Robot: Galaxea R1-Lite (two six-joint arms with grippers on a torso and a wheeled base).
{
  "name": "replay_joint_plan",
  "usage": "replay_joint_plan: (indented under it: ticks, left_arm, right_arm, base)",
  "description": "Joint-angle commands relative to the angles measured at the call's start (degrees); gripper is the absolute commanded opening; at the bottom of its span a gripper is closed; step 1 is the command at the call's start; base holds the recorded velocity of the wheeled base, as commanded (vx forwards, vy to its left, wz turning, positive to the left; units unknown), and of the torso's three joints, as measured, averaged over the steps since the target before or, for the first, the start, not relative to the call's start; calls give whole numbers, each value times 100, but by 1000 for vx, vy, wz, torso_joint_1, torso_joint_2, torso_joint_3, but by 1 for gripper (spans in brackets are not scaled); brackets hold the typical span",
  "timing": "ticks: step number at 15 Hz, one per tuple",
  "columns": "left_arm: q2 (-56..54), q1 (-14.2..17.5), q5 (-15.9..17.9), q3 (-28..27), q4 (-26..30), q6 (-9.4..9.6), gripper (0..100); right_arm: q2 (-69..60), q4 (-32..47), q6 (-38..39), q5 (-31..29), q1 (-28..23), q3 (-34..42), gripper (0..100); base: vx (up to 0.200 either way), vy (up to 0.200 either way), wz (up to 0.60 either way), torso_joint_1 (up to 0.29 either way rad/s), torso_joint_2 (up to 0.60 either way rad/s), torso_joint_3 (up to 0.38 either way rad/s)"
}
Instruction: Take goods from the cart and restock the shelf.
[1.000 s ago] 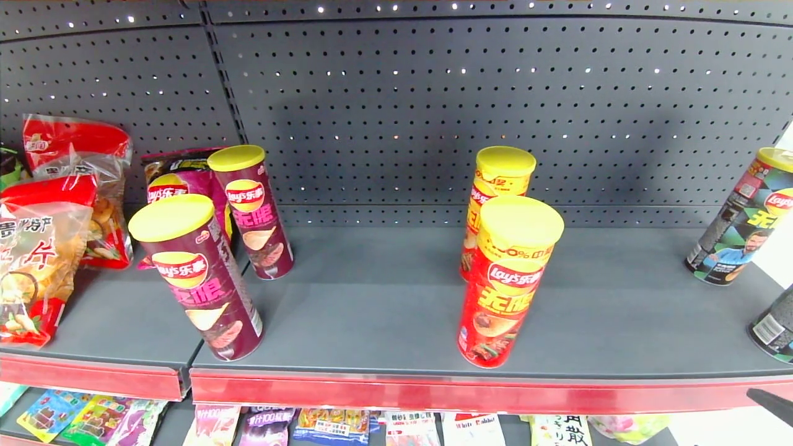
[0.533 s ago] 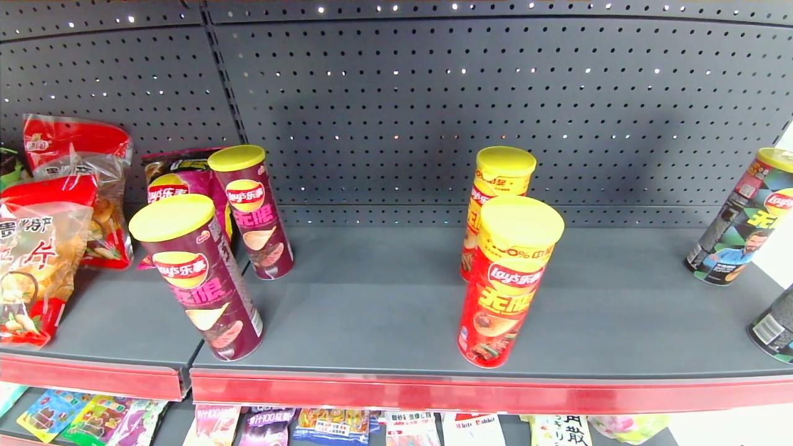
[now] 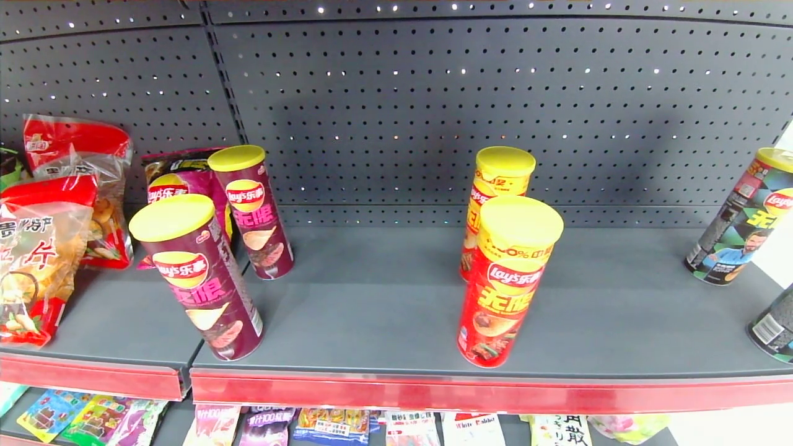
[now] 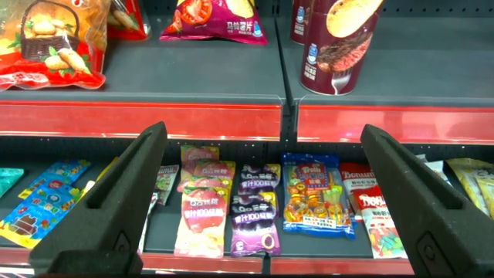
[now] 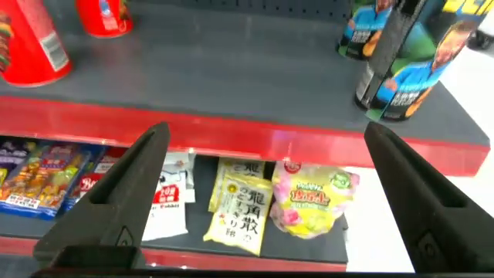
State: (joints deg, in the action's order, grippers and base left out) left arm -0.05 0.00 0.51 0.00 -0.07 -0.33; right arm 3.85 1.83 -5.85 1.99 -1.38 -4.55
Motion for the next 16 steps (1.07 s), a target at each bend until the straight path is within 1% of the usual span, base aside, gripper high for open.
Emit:
replay_joint_plan:
  ticks: [1,4,6,7,8,9,10,11,12,14,16]
  left_arm:
    - [5,0,2,0,-1,-2,100]
    - [5,0,2,0,-1,-2,100]
    - [5,0,2,0,-1,-2,100]
    - [5,0,2,0,-1,-2,100]
    - [5,0,2,0,-1,-2,100]
    - [5,0,2,0,-1,-2,100]
    - [5,0,2,0,-1,-2,100]
    - [5,0,2,0,-1,-2,100]
    - [5,0,2,0,-1,-2,100]
    - [5,0,2,0,-1,-2,100]
    - [5,0,2,0,-1,-2,100]
  right_arm:
    - [-385,-33,23,21,138,217,100]
    - [-385,-60,40,-5,138,235,100]
    - [-385,-60,532,-58,138,261,100]
    - [-385,-60,532,-216,138,261,100]
    - [-385,-69,497,-612,138,261,100]
    - [-385,-69,480,-858,138,244,100]
    - [-385,-95,462,-955,138,279,100]
    - [-385,-77,453,-867,138,270,100]
    - [-385,-86,383,-550,147,270,100]
    - [-385,-139,58,267,147,288,100]
    - [-385,-174,128,381,147,297,100]
  base:
    - [0,0,0,0,0,0]
    - [0,0,0,0,0,0]
    - [0,0,0,0,0,0]
    - [0,0,0,0,0,0]
    - [0,0,0,0,0,0]
    - [0,0,0,0,0,0]
    - [0,0,0,0,0,0]
    - [0,0,0,0,0,0]
    - [0,0,0,0,0,0]
    - [0,0,0,0,0,0]
    - [0,0,0,0,0,0]
